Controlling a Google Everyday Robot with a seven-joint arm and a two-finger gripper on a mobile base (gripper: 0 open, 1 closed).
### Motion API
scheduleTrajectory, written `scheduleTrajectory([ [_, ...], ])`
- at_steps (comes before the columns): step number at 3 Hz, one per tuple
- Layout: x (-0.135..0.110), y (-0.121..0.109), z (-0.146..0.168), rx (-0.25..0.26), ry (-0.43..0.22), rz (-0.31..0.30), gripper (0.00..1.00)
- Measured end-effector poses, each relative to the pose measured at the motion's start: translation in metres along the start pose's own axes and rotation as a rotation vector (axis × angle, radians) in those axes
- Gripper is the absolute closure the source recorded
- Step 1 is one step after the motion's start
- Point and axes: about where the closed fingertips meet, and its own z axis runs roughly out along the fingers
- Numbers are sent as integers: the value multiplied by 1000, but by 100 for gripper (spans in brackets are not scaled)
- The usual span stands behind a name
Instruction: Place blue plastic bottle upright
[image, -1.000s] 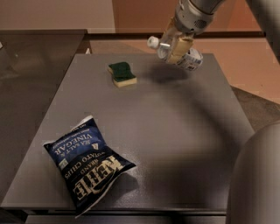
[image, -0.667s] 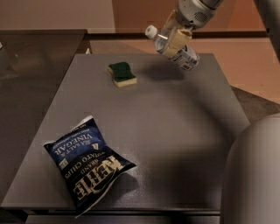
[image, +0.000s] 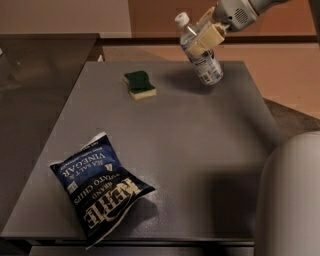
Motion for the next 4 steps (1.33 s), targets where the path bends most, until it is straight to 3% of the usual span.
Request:
scheduleTrajectory([
  [2,14,-3,-16,6,-196,111,100],
  [4,29,7,-17,-34,-303,161,100],
])
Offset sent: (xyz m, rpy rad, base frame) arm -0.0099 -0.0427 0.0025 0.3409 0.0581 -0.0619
